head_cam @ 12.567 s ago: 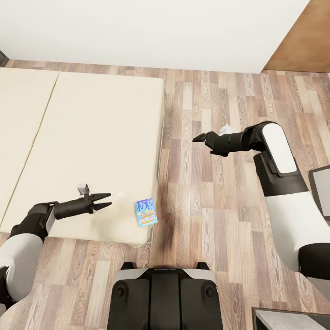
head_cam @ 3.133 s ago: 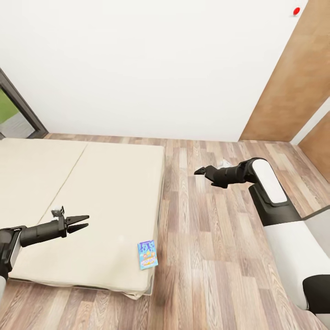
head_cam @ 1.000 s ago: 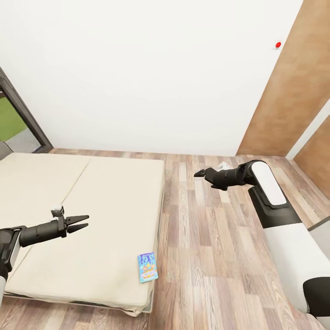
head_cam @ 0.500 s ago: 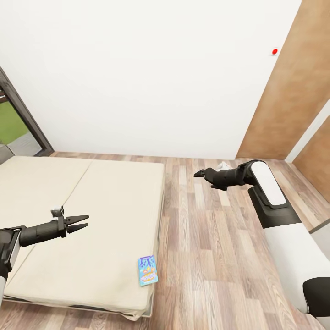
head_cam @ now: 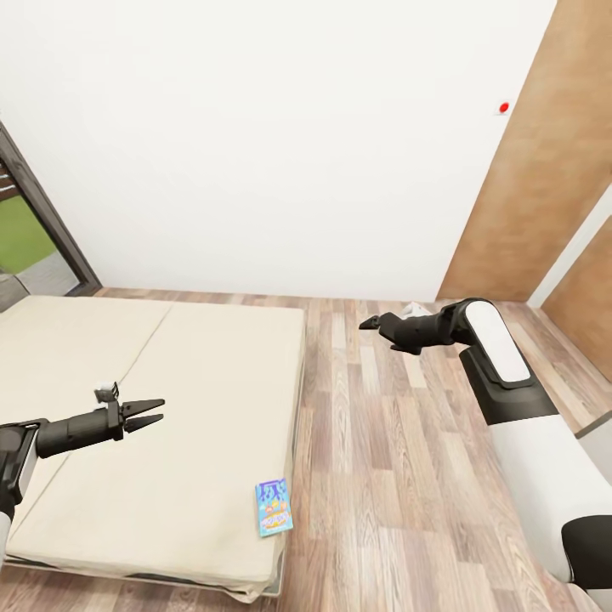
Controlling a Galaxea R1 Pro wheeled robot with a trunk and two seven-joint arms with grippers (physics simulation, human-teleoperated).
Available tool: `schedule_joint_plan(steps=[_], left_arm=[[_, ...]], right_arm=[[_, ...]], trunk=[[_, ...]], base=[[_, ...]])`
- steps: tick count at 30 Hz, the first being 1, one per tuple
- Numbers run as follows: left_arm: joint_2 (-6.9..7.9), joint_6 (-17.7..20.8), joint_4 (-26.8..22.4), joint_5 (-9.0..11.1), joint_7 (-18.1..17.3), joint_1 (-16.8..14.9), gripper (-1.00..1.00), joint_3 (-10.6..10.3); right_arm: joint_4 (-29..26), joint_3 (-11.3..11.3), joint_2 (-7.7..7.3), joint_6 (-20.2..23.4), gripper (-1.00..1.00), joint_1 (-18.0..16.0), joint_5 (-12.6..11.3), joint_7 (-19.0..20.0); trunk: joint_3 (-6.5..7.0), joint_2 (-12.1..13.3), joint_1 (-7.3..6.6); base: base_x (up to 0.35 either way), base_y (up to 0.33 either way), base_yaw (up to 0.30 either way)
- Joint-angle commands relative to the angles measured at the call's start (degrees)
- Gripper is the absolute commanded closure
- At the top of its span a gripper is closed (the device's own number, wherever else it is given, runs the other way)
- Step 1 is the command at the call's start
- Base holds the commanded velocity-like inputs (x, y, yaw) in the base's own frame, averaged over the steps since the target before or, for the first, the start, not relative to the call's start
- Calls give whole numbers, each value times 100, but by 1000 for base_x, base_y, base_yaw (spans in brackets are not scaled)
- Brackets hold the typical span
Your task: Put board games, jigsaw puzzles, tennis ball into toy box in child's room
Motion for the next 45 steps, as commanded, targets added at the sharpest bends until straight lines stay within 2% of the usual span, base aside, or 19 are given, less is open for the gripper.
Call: schedule_joint_plan(steps=[1,28,40,45], left_arm=[[-3,60,-5,-61,-49,-6,-100,16],[-4,60,-5,-60,-49,-6,-100,6],[-3,48,-5,-61,-49,-6,-100,4],[-3,44,-5,-61,-49,-6,-100,4]], right_arm=[[-6,10,-5,4,-100,-6,-52,-58],[-13,4,-9,4,-100,243,-52,-48],[-9,18,53,4,-100,256,-52,-47],[-16,17,61,3,-100,385,-52,-47]], trunk=[[-1,-11,4],[254,-11,4],[368,-11,4],[415,-11,4]], base=[[0,0,0],[0,0,0],[0,0,0],[0,0,0]])
